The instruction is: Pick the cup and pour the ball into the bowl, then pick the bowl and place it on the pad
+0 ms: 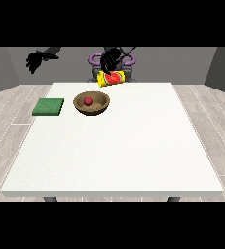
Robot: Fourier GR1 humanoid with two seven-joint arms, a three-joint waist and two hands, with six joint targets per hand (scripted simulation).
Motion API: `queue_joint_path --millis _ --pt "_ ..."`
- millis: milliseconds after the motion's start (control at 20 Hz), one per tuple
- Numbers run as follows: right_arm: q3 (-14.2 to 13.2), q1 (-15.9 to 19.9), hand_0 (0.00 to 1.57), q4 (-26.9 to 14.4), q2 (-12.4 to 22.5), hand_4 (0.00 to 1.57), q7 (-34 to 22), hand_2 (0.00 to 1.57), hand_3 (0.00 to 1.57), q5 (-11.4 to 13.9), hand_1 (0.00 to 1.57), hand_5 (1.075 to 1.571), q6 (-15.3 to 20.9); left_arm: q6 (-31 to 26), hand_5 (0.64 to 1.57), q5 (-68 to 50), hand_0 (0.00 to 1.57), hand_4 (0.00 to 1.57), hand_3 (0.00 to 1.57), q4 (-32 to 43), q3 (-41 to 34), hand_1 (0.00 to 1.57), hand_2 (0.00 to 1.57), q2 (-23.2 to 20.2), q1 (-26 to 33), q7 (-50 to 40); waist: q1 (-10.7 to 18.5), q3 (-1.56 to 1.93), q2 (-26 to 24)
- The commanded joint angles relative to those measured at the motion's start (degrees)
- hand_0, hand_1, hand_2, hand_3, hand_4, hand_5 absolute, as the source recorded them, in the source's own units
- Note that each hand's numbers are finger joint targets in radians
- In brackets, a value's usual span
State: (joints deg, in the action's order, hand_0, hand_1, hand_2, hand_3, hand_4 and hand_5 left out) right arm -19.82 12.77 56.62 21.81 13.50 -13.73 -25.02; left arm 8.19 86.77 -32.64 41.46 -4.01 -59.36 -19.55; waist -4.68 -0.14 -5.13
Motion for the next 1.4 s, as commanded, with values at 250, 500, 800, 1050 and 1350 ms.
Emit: queue_joint_path --millis 250,500,800,1050,1350 --pt "-0.4 -2.3 0.00 0.7 -2.9 0.22 -0.9 0.00 0.00 0.2 0.00 1.565 4.2 17.6 1.300 -29.3 1.02 1.39 0.94 -11.9 -27.6 1.02 1.26 1.5 10.6 0.2 6.8 -0.63 1.5" --pt "1.1 1.7 0.00 3.3 -6.3 0.33 0.0 0.00 0.00 0.3 0.00 1.568 6.3 22.9 1.541 -51.8 0.00 0.00 0.00 -20.0 -34.7 0.00 0.00 3.9 20.7 7.1 3.9 -1.31 9.3" --pt "3.2 5.7 0.00 4.5 -12.3 0.20 -0.5 0.00 0.00 4.2 0.00 1.571 17.0 14.0 1.564 -74.6 0.00 0.00 0.00 -31.1 -34.0 0.00 0.00 4.0 27.9 23.8 9.3 -0.34 11.3" --pt "5.4 5.3 0.00 4.1 -19.3 0.32 2.4 0.00 0.00 7.2 0.00 1.570 25.0 6.5 1.564 -78.1 0.00 0.00 0.00 -31.4 -34.8 0.00 0.00 3.5 33.4 35.6 11.8 0.08 13.8" --pt "2.5 11.0 0.00 -6.1 -16.8 0.29 7.6 0.00 0.00 5.0 0.00 1.567 24.4 1.6 1.564 -80.8 0.00 0.00 0.00 -34.5 -38.4 0.00 0.00 -0.1 34.6 36.5 12.5 0.16 15.0"
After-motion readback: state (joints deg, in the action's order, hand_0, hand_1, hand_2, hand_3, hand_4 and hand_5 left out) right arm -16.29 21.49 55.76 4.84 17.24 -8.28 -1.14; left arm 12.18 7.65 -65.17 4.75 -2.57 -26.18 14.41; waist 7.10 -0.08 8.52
